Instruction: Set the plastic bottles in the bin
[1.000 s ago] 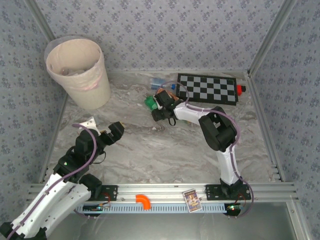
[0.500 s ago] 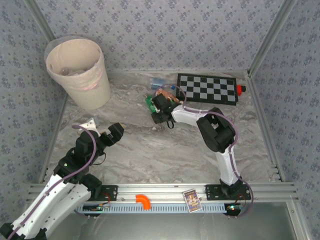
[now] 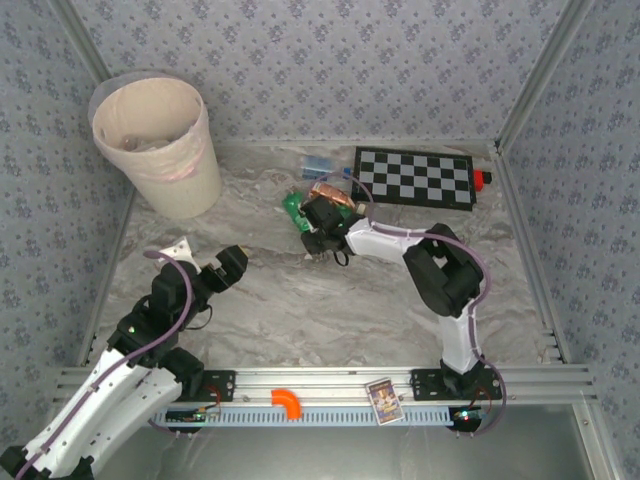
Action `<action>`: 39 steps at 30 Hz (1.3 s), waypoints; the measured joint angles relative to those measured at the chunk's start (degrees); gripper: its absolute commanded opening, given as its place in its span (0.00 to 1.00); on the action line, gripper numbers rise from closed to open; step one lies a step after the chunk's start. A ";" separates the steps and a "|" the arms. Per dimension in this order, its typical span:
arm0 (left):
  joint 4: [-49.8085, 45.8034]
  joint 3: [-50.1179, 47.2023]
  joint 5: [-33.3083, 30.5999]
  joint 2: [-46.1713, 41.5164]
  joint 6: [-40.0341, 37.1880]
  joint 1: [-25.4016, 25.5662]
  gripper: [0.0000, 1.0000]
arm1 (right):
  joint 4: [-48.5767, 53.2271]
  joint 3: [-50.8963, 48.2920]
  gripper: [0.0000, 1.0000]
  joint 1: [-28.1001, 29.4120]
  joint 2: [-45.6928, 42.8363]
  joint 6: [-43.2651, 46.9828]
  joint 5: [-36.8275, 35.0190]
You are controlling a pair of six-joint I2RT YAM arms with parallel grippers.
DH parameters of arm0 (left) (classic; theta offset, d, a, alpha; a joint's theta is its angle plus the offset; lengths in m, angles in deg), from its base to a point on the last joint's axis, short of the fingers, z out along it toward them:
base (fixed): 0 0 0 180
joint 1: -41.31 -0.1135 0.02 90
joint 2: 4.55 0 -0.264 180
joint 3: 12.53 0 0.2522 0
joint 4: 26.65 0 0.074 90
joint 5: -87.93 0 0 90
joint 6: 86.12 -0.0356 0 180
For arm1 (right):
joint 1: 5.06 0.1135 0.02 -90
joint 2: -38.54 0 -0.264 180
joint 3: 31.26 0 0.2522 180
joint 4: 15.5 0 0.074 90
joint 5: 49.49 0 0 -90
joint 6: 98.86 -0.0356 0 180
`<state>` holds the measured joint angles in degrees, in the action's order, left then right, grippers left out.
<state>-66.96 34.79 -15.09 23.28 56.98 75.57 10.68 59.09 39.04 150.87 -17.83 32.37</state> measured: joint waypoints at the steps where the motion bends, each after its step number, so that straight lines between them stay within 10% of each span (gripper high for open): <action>1: 0.35 0.02 0.33 0.33 0.09 0.00 1.00 | -0.28 -0.52 0.38 0.57 -1.44 0.00 -0.09; 39: 26.82 7.23 21.53 27.61 3.93 0.00 0.73 | -10.82 -25.05 0.40 16.98 -37.57 4.11 -2.62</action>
<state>-40.14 42.02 6.44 50.89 60.91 75.57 -0.14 34.05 56.02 113.30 -13.72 29.74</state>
